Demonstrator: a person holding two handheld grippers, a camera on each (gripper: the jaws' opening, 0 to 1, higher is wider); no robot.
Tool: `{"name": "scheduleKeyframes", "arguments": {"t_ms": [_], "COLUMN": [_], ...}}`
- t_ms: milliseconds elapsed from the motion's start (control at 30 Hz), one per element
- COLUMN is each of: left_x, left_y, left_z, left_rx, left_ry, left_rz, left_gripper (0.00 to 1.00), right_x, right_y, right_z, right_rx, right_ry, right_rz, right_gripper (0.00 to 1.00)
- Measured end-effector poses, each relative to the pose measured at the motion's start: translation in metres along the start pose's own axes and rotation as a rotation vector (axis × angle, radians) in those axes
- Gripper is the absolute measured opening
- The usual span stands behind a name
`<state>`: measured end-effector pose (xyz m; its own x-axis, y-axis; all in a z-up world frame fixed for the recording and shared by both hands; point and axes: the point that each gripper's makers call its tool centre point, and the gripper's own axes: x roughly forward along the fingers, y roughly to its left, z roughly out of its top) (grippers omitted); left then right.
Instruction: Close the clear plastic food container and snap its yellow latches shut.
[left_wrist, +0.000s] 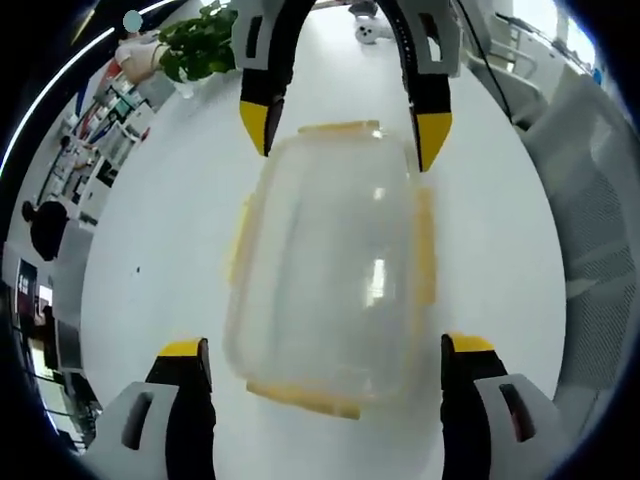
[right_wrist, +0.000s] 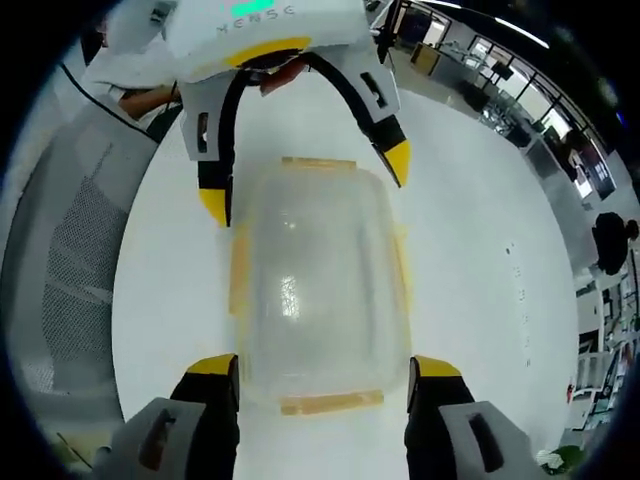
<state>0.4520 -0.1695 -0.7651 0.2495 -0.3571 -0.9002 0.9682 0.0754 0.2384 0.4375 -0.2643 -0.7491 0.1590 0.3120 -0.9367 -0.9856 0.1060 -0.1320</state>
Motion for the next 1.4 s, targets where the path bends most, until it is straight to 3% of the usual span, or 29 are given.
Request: {"name": "scheduleKeyframes", "arguments": {"t_ms": [400, 900, 1400], "left_x": [0.009, 0.008, -0.002], "left_y": [-0.001, -0.002, 0.002], "left_z": [-0.004, -0.009, -0.039], "left_rx": [0.005, 0.033, 0.012], "left_ry": [0.036, 0.046, 0.053], "left_rz": [-0.026, -0.021, -0.018], "left_gripper": [0.83, 0.84, 0.84], "right_x": [0.000, 0.000, 0.010], "right_y": [0.003, 0.005, 0.008], "right_z": [0.001, 0.006, 0.036], "right_rx": [-0.033, -0.018, -0.015], "right_ry": [-0.007, -0.010, -0.032], "right_rz": [0.011, 0.011, 0.014], "right_gripper": [0.65, 0.65, 0.65]}}
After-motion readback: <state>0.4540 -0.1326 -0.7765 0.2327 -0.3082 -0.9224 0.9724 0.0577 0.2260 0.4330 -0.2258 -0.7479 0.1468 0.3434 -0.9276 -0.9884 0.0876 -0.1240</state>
